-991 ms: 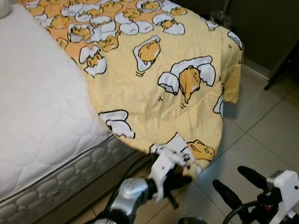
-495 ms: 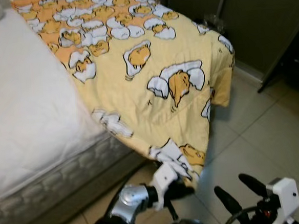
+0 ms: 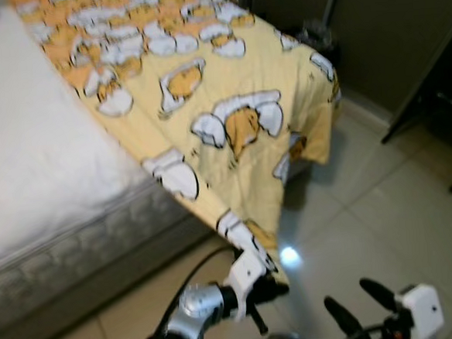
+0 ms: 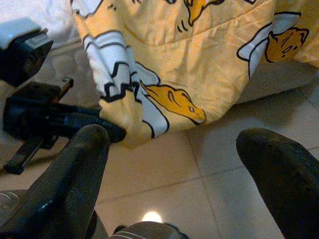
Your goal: Clean up the room
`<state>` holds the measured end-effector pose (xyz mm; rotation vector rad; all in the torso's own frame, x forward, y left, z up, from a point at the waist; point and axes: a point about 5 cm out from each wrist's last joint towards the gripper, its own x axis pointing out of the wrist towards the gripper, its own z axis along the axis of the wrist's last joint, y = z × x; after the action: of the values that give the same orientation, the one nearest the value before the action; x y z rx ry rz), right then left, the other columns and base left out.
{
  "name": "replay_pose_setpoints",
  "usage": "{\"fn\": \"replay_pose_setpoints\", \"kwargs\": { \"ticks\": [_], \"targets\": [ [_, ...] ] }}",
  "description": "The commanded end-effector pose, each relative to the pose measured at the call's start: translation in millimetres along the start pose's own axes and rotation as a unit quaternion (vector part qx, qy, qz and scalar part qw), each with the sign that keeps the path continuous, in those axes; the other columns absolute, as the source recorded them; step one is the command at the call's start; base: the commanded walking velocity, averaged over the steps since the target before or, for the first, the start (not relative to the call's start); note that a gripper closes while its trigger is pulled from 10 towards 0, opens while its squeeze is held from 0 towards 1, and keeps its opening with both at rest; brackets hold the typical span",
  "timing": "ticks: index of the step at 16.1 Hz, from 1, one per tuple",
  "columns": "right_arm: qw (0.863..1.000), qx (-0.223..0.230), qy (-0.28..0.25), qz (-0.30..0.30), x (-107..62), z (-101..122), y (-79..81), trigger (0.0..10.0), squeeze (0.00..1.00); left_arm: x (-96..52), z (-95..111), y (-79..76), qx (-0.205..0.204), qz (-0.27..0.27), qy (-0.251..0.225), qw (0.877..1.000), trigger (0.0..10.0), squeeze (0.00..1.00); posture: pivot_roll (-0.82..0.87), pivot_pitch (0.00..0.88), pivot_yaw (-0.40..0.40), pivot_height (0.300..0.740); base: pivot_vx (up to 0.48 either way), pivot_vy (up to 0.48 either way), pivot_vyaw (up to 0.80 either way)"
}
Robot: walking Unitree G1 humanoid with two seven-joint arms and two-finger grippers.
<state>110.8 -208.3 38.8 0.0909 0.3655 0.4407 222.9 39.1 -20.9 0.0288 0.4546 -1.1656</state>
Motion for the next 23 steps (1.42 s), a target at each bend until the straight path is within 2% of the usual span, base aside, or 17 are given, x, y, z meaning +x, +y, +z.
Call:
{"fn": "replay_pose_setpoints", "kwargs": {
  "ticks": [1, 3, 6, 7, 8, 11, 13, 15, 17, 18, 19, 20, 21, 22, 23],
  "targets": [
    [1.0, -0.005, 0.003, 0.006, -0.8, -7.0, 2.3, 10.0, 0.01, 4.0, -8.8, -9.4, 0.003, -0.02, 0.033, 0.999, 10.0, 0.0, -0.37, 0.155, -0.013, 0.74, 0.0, 0.0, 0.0],
    [1.0, -0.005, 0.003, 0.007, -1.8, -17.7, 3.1, 10.0, 0.01, 3.2, -7.7, -6.3, 0.009, -0.011, 0.036, 0.999, 10.0, 0.0, -0.37, 0.156, -0.012, 0.74, 0.0, 0.0, 0.0],
    [1.0, -0.008, -0.003, 0.008, -3.3, -12.0, 3.7, 10.0, 0.01, 0.3, -10.1, -2.0, 0.016, 0.017, 0.044, 0.999, 10.0, 0.0, -0.37, 0.16, -0.013, 0.74, 0.0, 0.0, 0.0],
    [1.0, -0.01, -0.005, 0.008, -3.9, -11.8, 3.8, 10.0, 0.02, -0.4, -10.8, -1.1, 0.016, 0.024, 0.046, 0.999, 10.0, 0.71, -0.37, 0.161, -0.014, 0.74, 0.0, 0.0, 0.0],
    [1.0, -0.011, -0.007, 0.008, -4.3, -12.3, 3.7, 10.0, 0.01, -2.3, -11.3, 1.4, 0.015, 0.033, 0.046, 0.998, 10.0, 1.0, -0.37, 0.162, -0.015, 0.74, 0.0, 0.0, 0.0],
    [1.0, -0.015, -0.009, 0.005, -5.0, -13.3, 4.1, 10.0, 0.01, -7.9, -15.5, 6.1, 0.036, 0.048, 0.067, 0.996, 10.0, 1.0, -0.37, 0.162, -0.014, 0.74, 0.0, 0.0, 0.0],
    [1.0, -0.015, -0.008, 0.002, -5.7, -14.0, 5.5, 10.0, 0.02, -20.3, -29.0, 8.5, 0.078, 0.044, 0.114, 0.989, 10.0, 1.0, -0.37, 0.163, -0.013, 0.74, 0.0, 0.0, 0.0],
    [1.0, -0.016, -0.008, 0.001, -5.6, -14.3, 5.8, 10.0, 0.01, -24.6, -35.3, 6.7, 0.092, 0.034, 0.133, 0.986, 10.0, 1.0, -0.37, 0.162, -0.011, 0.74, 0.0, 0.0, 0.0],
    [1.0, -0.024, -0.015, -0.011, -4.7, -12.8, 4.1, 10.0, 0.01, -25.5, -33.6, 8.2, 0.091, 0.037, 0.124, 0.987, 10.0, 1.0, -0.37, 0.156, -0.007, 0.74, 0.0, 0.0, 0.0],
    [0.999, -0.026, -0.032, -0.036, -1.4, -8.3, -1.8, 10.0, 0.01, -24.1, -23.6, 14.9, 0.073, 0.065, 0.089, 0.991, 10.0, 0.0, -0.37, 0.145, 0.0, 0.74, 0.0, 0.0, 0.0],
    [0.994, -0.022, -0.064, -0.081, 5.3, 1.4, -12.8, 10.0, 0.02, -22.1, -0.9, 29.1, 0.033, 0.125, 0.012, 0.992, 10.0, 0.0, -0.35, 0.113, 0.017, 0.74, 0.0, 0.0, 0.0],
    [0.984, -0.022, -0.112, -0.14, 13.8, 23.8, -30.5, 10.0, 0.01, -23.7, 31.0, 42.4, 0.006, 0.177, -0.096, 0.979, 10.0, 0.0, -0.33, 0.091, 0.025, 0.74, 0.0, 0.0, 0.0],
    [0.976, -0.022, -0.142, -0.166, 21.1, 44.1, -37.0, 10.0, 0.01, -26.2, 50.1, 48.3, 0.001, 0.205, -0.15, 0.967, 10.0, 0.0, -0.3, 0.058, 0.038, 0.74, 0.0, 0.0, 0.0],
    [0.971, -0.03, -0.158, -0.177, 26.2, 54.3, -36.4, 10.0, 0.01, -29.3, 62.8, 51.7, -0.005, 0.226, -0.182, 0.957, 10.0, 0.0, -0.29, 0.047, 0.044, 0.74, 0.0, 0.0, 0.0],
    [0.964, -0.035, -0.178, -0.193, 34.2, 64.7, -34.8, 10.0, 0.01, -36.6, 81.6, 57.6, -0.016, 0.263, -0.229, 0.937, 10.0, 0.0, -0.28, 0.023, 0.051, 0.74, 0.0, 0.0, 0.0]
  ]
}}
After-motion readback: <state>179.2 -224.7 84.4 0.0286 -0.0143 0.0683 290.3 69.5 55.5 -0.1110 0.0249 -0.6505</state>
